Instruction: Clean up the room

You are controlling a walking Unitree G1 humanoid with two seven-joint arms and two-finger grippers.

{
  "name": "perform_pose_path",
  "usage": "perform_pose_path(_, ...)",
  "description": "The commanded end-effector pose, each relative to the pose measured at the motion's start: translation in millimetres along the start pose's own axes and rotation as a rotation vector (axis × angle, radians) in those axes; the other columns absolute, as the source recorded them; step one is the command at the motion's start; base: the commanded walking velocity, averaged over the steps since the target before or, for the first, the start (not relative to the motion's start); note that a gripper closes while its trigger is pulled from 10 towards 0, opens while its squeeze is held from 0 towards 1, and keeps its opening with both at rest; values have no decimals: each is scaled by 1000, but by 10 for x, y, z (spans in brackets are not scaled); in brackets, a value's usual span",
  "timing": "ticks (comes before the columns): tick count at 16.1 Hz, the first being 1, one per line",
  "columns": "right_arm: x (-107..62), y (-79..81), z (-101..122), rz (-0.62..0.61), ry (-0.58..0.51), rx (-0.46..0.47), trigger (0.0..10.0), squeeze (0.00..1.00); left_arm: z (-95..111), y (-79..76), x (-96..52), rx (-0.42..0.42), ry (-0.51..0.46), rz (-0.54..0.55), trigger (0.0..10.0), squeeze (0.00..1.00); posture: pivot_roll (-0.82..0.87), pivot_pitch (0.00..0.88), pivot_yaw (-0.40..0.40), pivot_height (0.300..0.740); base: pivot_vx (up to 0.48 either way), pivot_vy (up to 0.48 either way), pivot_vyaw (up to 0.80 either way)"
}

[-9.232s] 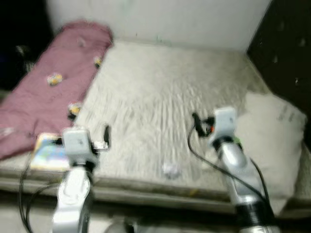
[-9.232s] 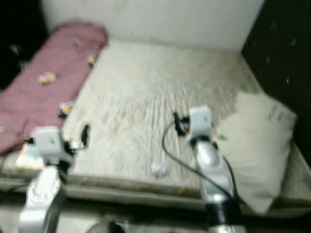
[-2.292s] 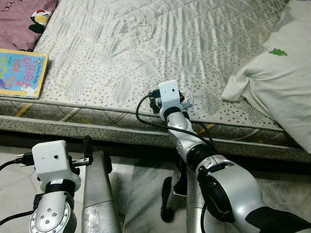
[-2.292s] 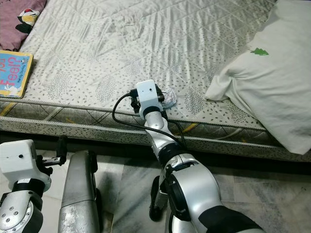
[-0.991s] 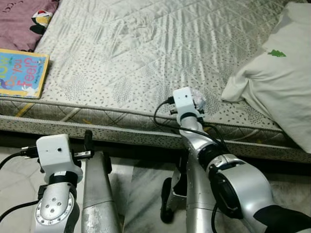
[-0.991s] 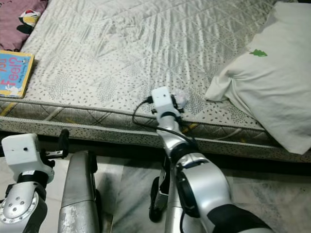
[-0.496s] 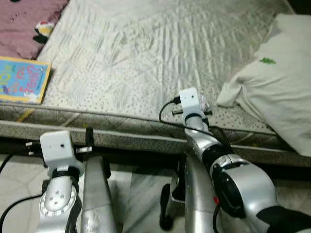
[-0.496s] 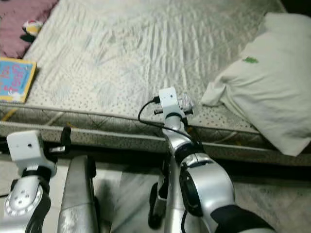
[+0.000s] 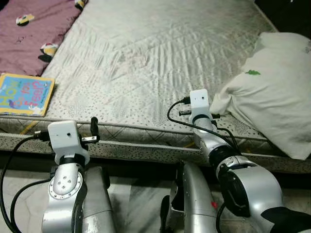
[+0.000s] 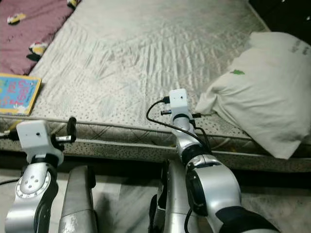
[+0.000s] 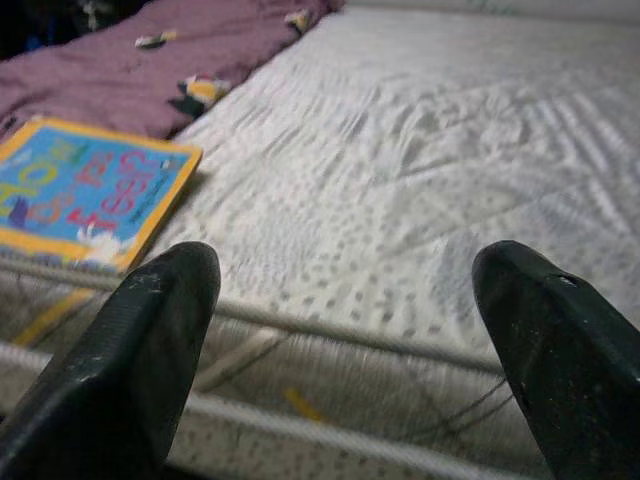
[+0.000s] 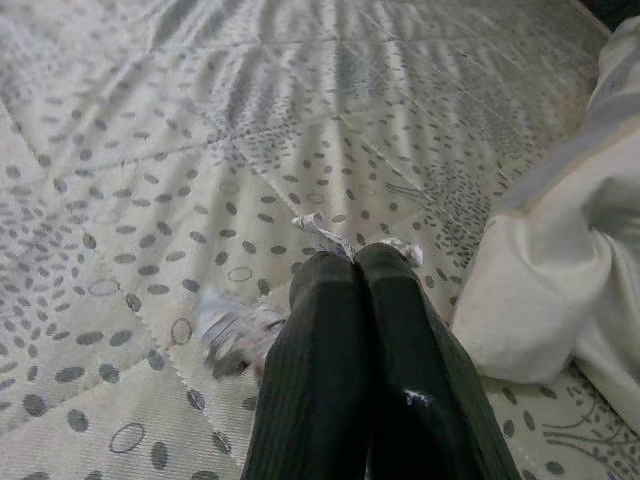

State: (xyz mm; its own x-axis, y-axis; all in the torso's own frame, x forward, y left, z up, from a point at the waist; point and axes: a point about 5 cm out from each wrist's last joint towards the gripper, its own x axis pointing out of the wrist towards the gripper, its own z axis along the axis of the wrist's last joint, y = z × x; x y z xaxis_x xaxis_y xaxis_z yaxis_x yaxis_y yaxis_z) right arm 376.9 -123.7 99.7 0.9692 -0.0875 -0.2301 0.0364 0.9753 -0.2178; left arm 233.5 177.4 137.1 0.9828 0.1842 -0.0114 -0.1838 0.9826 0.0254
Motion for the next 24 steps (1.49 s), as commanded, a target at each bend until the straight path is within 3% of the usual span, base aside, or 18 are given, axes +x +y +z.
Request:
perform_pose_path(1, 12, -50, 37, -1, -18, 54, 0, 0, -19, 5, 28, -3, 1, -3, 10000, 0, 220, 4, -71, 487, 0, 0, 0)
perform_pose_path(6, -41, -5, -46, 82, -46, 167, 0, 0, -68, -67, 117, -16, -5, -33, 10000, 0, 171, 0, -57, 487, 0, 0, 0)
perform_pose_path(8, -85, -16, -73, 125, -81, 263, 0, 0, -69, -83, 146, -22, -10, -41, 10000, 0, 148, 0, -47, 487, 0, 0, 0)
perform_pose_path(10, -242, -34, -88, 192, -159, 325, 0, 0, -129, -67, 124, -23, 0, -48, 10000, 0, 119, 0, -38, 487, 0, 0, 0)
perform_pose_path(11, -363, -63, -111, 219, -193, 303, 2000, 0, -154, -74, 115, -22, 5, -52, 10000, 0, 114, 0, -39, 487, 0, 0, 0)
perform_pose_path(12, -505, -108, -151, 227, -210, 295, 9922, 0, -168, -93, 121, -23, 6, -56, 10000, 0, 107, 0, -39, 487, 0, 0, 0)
perform_pose_path(14, -706, -177, -205, 231, -231, 297, 10000, 0, -162, -124, 138, -35, 3, -60, 10000, 0, 97, 0, -35, 487, 0, 0, 0)
perform_pose_path(17, -922, -263, -371, 213, -152, 302, 10000, 0, -235, -133, 110, -32, 22, -91, 10000, 0, 68, 0, -13, 487, 0, 0, 0)
perform_pose_path(20, -1043, -345, -442, 112, -127, 200, 10000, 0, -247, -144, 113, -55, 9, -124, 10000, 0, 46, 0, 3, 487, 0, 0, 0)
perform_pose_path(22, -1098, -427, -382, 91, -163, 237, 10000, 0, -258, -134, 156, -26, -4, -136, 10000, 0, 22, 0, 3, 487, 0, 0, 0)
perform_pose_path(23, -1102, -481, -338, 63, -168, 158, 10000, 0, -216, -157, 212, -6, -28, -149, 10000, 0, 2, 0, 3, 487, 0, 0, 0)
perform_pose_path(24, -1127, -486, -321, 66, -160, 186, 10000, 0, -206, -153, 244, 14, -38, -148, 10000, 0, -6, 0, 10, 487, 0, 0, 0)
